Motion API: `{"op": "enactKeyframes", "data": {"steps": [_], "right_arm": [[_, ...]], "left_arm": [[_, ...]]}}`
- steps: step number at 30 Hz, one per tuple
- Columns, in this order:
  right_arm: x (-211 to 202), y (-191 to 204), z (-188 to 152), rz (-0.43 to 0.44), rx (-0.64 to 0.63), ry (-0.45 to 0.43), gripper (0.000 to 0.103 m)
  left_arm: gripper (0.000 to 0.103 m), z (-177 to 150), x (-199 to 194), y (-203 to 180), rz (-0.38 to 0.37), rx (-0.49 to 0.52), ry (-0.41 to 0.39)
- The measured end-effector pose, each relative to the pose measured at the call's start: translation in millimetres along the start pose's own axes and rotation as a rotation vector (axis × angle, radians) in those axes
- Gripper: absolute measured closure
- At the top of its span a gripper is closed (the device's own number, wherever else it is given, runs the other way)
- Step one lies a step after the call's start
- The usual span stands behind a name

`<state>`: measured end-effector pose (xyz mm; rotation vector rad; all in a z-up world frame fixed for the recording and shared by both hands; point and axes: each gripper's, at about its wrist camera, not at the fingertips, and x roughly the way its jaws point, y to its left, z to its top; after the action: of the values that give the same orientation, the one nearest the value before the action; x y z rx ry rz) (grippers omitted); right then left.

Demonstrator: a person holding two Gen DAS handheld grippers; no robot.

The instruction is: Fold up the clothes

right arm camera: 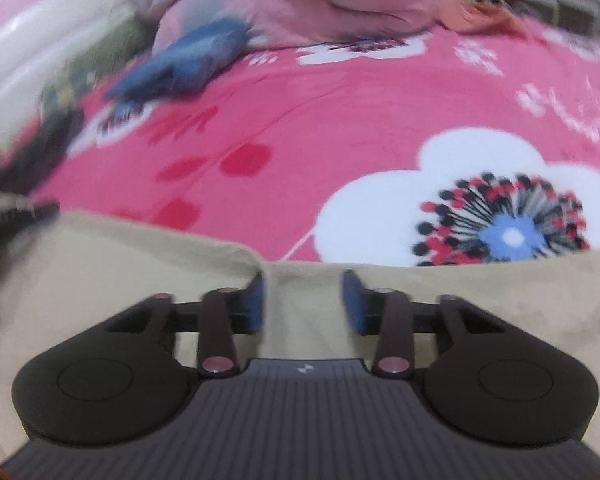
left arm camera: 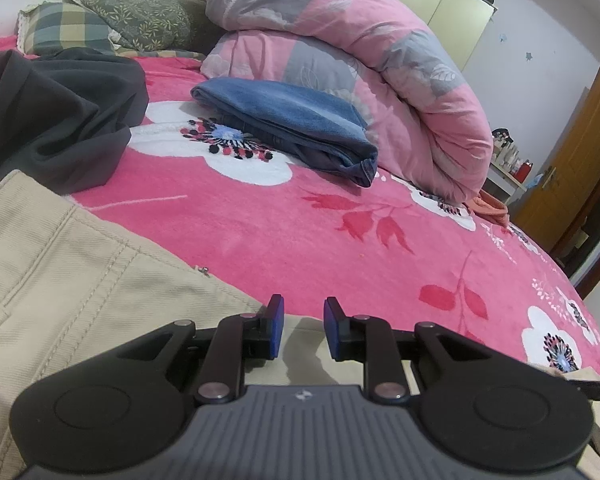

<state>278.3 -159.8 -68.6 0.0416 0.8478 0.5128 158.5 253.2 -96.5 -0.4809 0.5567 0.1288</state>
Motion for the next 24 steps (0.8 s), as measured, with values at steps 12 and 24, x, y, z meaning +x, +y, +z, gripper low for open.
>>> {"op": "enactKeyframes", "data": {"steps": [12, 24], "right_arm": [[-25, -37, 21, 0.051, 0.267, 0.116, 0.013], [-256, -6, -89, -0.303, 0.274, -0.297, 0.012]], "left_arm": [[0.077, 0, 1, 0, -0.006, 0.0, 0.003], [0.071, -1, -3, 4, -0.049, -0.037, -0.022]]}}
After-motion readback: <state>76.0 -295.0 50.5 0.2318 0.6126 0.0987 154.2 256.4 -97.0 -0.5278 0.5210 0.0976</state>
